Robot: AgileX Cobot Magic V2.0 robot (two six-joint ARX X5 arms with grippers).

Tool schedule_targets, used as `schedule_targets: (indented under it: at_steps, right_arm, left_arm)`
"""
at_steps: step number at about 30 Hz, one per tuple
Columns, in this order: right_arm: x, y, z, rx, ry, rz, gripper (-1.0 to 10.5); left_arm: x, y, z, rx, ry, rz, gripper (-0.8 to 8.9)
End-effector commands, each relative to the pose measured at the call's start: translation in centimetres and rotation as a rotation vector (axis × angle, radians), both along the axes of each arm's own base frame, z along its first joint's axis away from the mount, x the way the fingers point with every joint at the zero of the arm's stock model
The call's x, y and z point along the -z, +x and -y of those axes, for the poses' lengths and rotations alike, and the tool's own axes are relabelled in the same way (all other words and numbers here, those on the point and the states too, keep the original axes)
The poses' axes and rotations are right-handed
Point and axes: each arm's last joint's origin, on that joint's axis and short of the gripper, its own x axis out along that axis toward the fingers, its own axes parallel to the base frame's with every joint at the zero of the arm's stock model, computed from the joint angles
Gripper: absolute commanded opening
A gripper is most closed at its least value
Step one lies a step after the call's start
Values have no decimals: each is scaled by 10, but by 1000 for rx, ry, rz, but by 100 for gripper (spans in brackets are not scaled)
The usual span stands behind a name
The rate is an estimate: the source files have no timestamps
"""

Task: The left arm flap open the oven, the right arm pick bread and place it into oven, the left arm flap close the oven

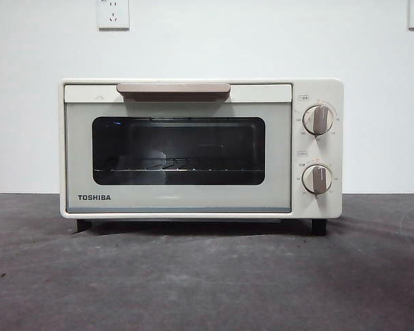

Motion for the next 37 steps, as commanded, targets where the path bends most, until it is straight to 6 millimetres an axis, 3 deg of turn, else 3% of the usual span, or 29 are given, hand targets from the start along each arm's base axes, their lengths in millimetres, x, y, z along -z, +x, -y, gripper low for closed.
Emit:
schedule_targets:
  at_steps: [1,8,14,19,31,37]
  right_arm:
    - [1,0,0,-2,23,4,15]
    - [-2,-1,-1,-13,231,-16,14]
    - [-29,-6,-2,-15,390,38,11]
    - [-64,-16,-3,-40,453,38,11]
    - [-155,-34,-7,-213,410,-87,11]
    - [-189,-33,-11,-345,351,-152,11]
  left_arm:
    - [7,1,0,-12,-39,-23,20]
    - [2,0,1,16,-144,-13,17]
    - [-31,-4,3,27,-267,57,17]
    - [-68,-6,3,17,-415,83,17]
    - [-164,9,8,173,-418,38,17]
    - [-191,11,18,361,-381,-48,17]
